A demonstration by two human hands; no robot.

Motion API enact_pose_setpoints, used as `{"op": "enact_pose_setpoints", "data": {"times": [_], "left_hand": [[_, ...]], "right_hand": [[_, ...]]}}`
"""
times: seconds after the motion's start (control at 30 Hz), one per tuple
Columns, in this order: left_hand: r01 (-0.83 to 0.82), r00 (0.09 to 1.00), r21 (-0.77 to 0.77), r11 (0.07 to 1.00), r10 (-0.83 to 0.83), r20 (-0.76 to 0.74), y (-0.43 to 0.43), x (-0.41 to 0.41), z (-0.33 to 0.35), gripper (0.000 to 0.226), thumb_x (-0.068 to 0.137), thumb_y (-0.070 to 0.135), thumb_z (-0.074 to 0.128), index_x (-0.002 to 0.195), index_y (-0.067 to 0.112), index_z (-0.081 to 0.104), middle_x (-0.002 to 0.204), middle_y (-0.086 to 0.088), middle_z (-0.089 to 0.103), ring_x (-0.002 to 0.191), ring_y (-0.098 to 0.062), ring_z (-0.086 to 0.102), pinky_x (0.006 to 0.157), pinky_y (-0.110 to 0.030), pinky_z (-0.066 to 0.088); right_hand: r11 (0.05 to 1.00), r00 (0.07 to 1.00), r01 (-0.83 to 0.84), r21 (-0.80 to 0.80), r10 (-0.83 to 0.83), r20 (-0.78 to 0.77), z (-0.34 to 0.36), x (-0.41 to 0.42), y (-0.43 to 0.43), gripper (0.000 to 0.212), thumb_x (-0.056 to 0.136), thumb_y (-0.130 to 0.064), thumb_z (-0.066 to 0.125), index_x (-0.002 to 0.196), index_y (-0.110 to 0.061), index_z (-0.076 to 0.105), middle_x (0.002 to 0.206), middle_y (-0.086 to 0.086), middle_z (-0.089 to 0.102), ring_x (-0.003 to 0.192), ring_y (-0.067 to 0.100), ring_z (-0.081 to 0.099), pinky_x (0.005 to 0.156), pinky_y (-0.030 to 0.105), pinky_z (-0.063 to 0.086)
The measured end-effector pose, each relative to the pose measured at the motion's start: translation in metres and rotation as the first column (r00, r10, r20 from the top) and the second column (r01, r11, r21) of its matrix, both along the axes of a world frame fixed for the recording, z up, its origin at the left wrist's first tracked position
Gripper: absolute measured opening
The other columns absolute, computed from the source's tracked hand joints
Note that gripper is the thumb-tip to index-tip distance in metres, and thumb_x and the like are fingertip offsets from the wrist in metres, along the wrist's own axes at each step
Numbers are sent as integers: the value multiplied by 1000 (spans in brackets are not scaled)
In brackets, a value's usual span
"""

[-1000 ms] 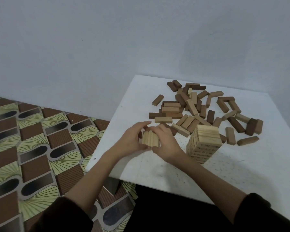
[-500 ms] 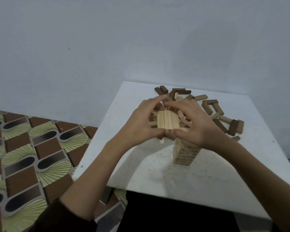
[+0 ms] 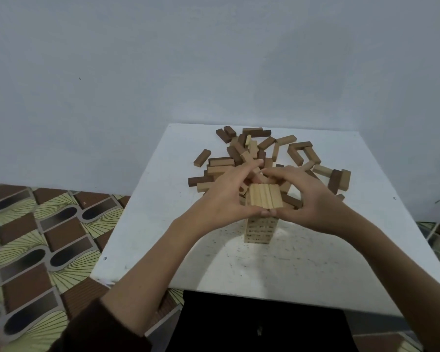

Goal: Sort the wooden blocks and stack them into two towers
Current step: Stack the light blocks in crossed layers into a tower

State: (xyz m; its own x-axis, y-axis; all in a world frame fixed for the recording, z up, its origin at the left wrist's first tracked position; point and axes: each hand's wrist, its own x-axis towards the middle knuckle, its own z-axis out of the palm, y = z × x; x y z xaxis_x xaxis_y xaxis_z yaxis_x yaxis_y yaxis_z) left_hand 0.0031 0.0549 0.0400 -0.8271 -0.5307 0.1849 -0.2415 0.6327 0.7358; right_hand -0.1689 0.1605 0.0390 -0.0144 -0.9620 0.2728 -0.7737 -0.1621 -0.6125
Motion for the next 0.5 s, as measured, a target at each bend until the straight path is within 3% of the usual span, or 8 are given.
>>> {"op": "enact_pose_setpoints", "data": {"times": [0.2, 0.5], "left_hand": [[-2, 1000, 10, 1000, 2, 26, 2, 1, -2, 92, 67, 28, 83, 144, 25, 34, 115, 14, 48, 113, -5, 46, 99, -28, 41], [-23, 999, 33, 999, 22, 40, 2, 4, -6, 91, 69, 26, 82, 144, 26, 30, 120, 8, 47, 114, -8, 45, 99, -38, 45]], "right_hand": [[1000, 1000, 3, -1, -3, -8, -5, -5, 4, 75, 71, -39, 75, 136, -19, 44, 115, -13, 53, 111, -1, 45, 90, 2, 30], [1000, 1000, 11, -6, -11, 4, -6, -4, 4, 70, 71, -37, 69, 134, -25, 43, 113, -19, 50, 110, -4, 44, 89, 0, 29]]}}
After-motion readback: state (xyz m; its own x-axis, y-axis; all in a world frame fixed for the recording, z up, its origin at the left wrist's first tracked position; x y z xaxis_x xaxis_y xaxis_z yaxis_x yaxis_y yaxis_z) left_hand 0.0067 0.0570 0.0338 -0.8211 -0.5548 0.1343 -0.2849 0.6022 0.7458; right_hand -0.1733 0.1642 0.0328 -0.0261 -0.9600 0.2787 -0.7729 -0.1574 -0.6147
